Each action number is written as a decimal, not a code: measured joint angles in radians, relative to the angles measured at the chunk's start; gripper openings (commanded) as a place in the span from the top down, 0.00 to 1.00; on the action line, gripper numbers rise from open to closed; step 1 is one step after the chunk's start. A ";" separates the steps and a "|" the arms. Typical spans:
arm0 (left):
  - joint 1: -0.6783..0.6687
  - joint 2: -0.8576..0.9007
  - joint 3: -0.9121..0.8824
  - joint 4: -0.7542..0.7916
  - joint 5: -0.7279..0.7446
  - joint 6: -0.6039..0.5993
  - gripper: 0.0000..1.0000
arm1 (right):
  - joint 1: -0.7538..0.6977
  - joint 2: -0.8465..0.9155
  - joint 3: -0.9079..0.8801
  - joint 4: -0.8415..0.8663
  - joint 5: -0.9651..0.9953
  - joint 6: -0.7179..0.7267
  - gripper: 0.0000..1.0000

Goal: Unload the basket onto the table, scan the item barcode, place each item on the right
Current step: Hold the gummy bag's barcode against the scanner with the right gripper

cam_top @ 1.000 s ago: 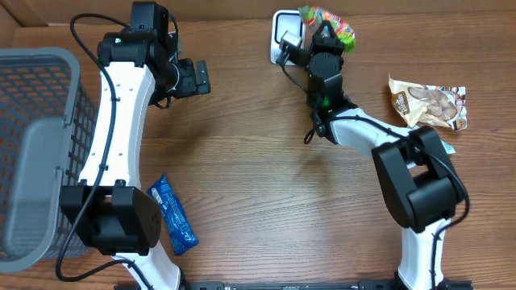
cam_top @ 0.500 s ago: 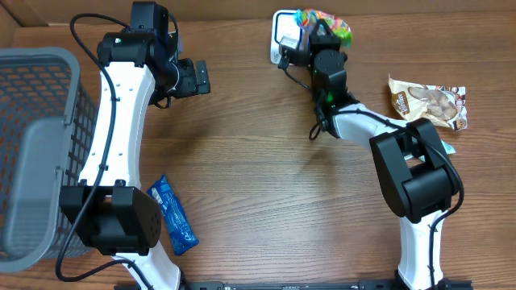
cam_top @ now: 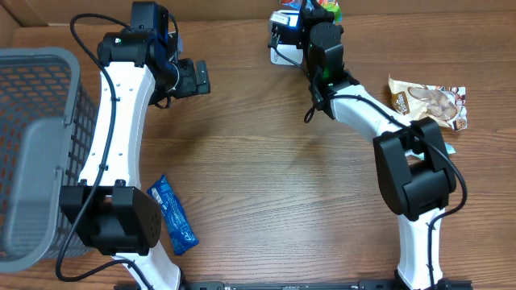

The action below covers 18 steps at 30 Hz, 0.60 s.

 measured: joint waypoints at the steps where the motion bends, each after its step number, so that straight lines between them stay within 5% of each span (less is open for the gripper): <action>1: 0.000 0.000 0.000 0.000 0.000 0.000 0.00 | 0.000 0.011 0.000 0.000 0.000 -0.002 0.96; 18: 0.000 0.000 0.000 0.000 0.000 0.000 0.00 | 0.000 0.108 0.000 0.142 0.042 -0.226 0.96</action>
